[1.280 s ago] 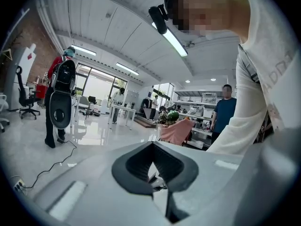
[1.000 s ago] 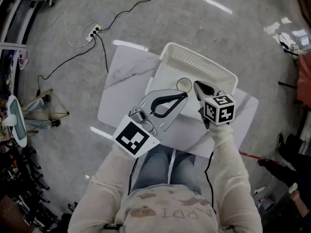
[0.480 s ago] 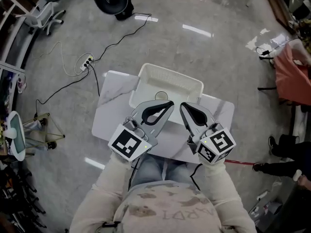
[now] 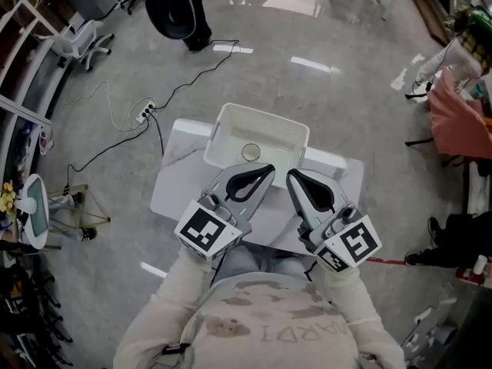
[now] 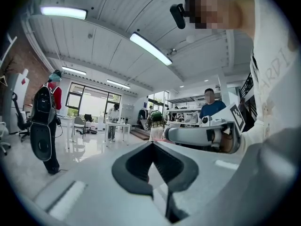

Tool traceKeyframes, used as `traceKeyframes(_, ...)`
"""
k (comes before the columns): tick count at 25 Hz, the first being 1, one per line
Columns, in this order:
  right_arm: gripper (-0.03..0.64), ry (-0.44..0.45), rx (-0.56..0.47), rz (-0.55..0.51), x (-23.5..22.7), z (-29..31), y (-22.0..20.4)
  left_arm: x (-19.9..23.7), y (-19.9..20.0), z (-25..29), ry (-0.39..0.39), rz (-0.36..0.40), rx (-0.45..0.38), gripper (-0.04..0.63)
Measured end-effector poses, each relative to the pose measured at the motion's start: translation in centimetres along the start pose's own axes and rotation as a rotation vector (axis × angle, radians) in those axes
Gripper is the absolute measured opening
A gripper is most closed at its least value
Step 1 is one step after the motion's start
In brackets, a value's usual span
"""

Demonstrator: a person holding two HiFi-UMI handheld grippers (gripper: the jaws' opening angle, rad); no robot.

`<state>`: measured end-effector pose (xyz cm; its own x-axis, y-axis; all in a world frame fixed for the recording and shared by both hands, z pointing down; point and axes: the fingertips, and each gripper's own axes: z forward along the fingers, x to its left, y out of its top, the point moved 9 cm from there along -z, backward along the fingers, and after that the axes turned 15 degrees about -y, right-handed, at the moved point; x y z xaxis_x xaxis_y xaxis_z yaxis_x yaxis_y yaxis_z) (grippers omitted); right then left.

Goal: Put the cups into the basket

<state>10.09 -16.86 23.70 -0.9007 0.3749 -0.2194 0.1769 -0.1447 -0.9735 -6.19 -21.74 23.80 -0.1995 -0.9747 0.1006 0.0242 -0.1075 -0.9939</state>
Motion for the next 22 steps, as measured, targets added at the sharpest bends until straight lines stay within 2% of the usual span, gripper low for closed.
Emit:
traceKeyframes(4, 0.023, 0.018, -0.014, 0.008, 0.2, -1.4, 0.0, -2.0, 0.1, 0.3, 0.021, -0.033, 0.017, 0.000)
traceKeyframes(11, 0.023, 0.048, -0.019, 0.000, 1.3, -2.5, 0.8, -3.7, 0.9, -0.3, 0.036, -0.034, -0.004, 0.000)
traceKeyframes(16, 0.023, 0.059, -0.019, -0.004, 1.9, -2.7, 2.2, -4.3, 2.9, -1.0, 0.048, -0.027, -0.011, 0.000)
traceKeyframes(22, 0.023, 0.078, -0.012, -0.002, 2.1, -2.0, 0.5, -3.9, 0.9, -1.6, 0.058, -0.012, -0.034, 0.000)
